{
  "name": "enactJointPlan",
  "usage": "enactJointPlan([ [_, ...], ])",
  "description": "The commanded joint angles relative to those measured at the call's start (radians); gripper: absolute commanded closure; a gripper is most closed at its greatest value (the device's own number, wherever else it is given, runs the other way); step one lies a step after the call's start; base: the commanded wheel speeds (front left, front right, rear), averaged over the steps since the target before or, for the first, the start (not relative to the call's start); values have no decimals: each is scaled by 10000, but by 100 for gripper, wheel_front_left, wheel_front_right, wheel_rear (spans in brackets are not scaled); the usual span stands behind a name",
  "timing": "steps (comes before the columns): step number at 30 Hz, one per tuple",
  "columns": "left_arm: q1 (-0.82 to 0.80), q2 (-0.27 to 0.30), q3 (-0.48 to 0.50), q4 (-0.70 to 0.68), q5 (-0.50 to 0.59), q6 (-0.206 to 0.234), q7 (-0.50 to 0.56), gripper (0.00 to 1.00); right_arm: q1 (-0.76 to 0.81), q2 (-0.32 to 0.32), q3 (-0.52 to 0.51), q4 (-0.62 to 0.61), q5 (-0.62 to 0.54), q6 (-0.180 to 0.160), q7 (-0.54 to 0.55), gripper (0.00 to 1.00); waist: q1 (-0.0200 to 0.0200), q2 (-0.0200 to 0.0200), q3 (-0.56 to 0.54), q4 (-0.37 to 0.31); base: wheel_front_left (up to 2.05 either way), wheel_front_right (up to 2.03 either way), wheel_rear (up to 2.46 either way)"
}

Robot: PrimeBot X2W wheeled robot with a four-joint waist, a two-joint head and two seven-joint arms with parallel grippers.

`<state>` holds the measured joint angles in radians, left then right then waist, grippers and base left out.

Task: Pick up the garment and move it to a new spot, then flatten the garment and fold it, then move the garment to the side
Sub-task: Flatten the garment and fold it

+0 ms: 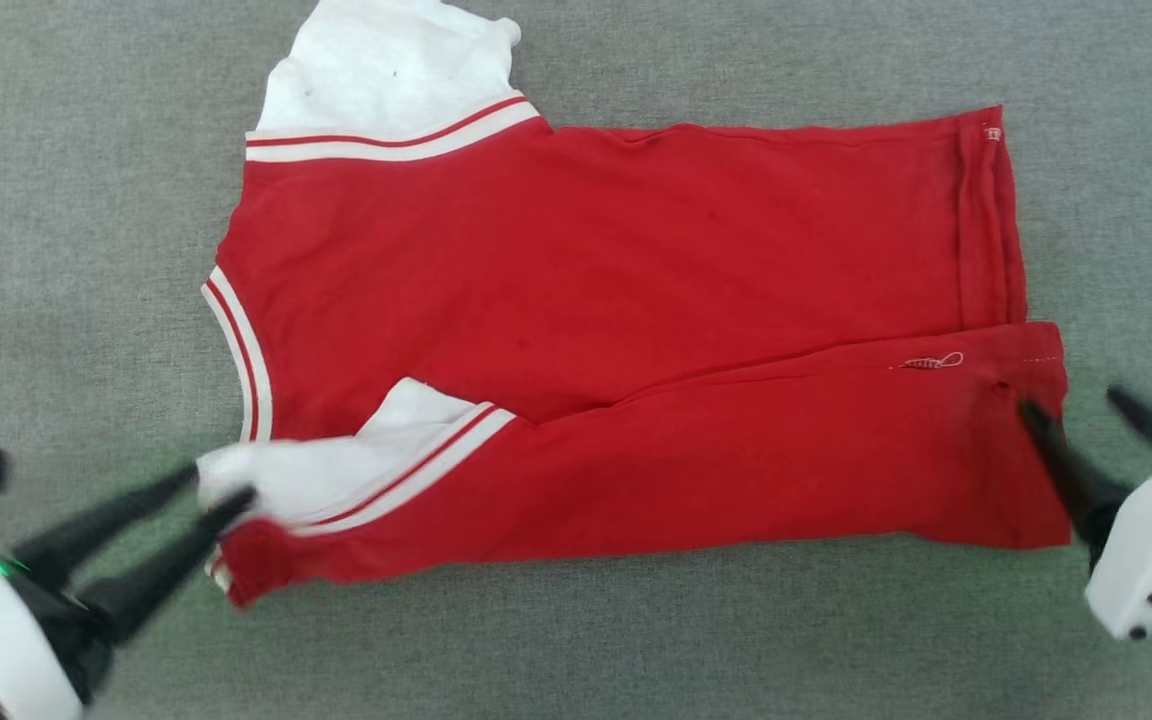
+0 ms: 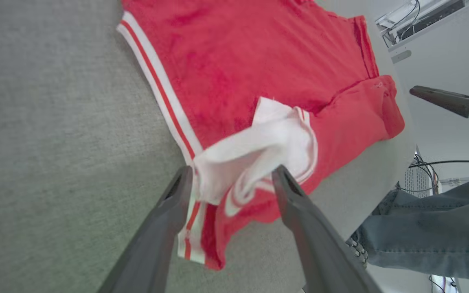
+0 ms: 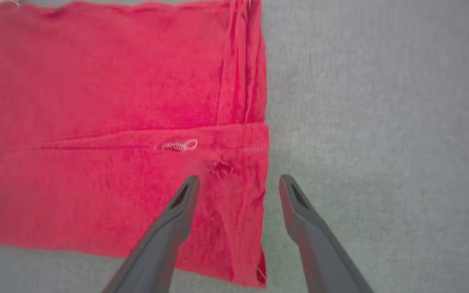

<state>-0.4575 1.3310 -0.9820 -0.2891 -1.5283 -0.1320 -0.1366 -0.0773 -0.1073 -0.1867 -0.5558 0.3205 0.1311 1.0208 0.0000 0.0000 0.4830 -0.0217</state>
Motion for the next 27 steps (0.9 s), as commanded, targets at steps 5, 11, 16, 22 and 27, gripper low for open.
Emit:
enactJointPlan([
  [5,-210,97,575,1433,-26,28,-934,0,-554,222,370,474,-601,-2,-2095,0,0,0,-65,-281,0,0,0],
  [11,-1134,-538,1770,3411,87,26,-1268,0,-974,481,1445,1630,-1149,-2,-5484,0,0,0,152,-888,0,0,0],
  [16,-2342,-697,2369,4809,1062,26,-1243,0,-1323,567,2348,2597,-1149,-4,-7913,0,0,0,504,-1660,0,0,0],
  [22,-4051,-574,2245,5535,1792,26,173,0,-1612,564,3020,3448,-522,-2,-9539,0,0,0,990,-2690,0,0,0],
  [27,-5122,-326,1973,5504,1968,26,1622,0,-1627,569,3444,3686,-280,-2,-10090,0,0,0,1317,-3252,0,0,0],
])
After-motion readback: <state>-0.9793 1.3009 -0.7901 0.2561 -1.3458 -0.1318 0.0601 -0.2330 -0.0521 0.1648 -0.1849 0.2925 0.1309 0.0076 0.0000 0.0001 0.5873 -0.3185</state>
